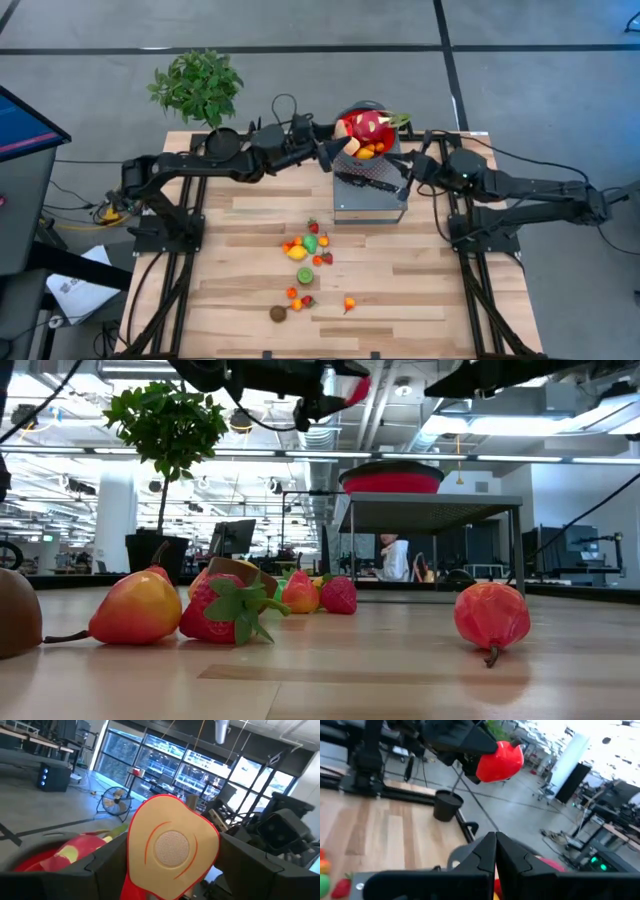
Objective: Pick & Place Fruit
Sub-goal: Put the red half apple into the red colander on the shelf
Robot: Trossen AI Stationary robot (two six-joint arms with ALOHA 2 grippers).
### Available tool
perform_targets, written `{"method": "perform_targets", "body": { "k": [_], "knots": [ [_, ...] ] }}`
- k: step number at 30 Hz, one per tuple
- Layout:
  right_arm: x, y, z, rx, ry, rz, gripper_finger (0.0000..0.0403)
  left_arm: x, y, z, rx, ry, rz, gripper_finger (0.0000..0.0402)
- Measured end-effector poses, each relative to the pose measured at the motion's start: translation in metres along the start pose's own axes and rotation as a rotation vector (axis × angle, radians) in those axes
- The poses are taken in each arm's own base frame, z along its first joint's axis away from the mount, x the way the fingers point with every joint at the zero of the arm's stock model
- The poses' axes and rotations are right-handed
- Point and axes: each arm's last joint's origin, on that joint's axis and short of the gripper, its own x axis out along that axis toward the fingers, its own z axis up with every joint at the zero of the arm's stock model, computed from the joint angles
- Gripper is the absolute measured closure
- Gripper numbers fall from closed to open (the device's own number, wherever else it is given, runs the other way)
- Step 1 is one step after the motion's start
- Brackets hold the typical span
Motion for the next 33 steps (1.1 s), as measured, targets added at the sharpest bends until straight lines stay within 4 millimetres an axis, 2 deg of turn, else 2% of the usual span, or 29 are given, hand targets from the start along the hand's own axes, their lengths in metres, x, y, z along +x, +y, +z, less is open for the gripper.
{"method": "perform_targets", "body": {
  "k": [7, 13, 21, 33],
  "knots": [
    [0.014, 0.002, -0.011, -0.016, 0.08, -0.002, 0.04, 0.019, 0.006, -0.015, 0.004, 0.017, 0.014, 0.0133],
    [0.024, 0.007, -0.018, -0.031, 0.127, 0.016, 0.04, 0.024, 0.014, -0.019, 0.013, 0.018, 0.034, 0.0133],
    [0.021, 0.005, -0.015, -0.025, 0.11, 0.0, 0.04, 0.026, 0.025, -0.016, 0.028, 0.009, 0.065, 0.0133],
    [0.018, 0.005, -0.014, -0.014, 0.107, 0.001, 0.04, 0.036, 0.037, -0.043, 0.031, 0.07, 0.097, 0.0133]
  ]
}}
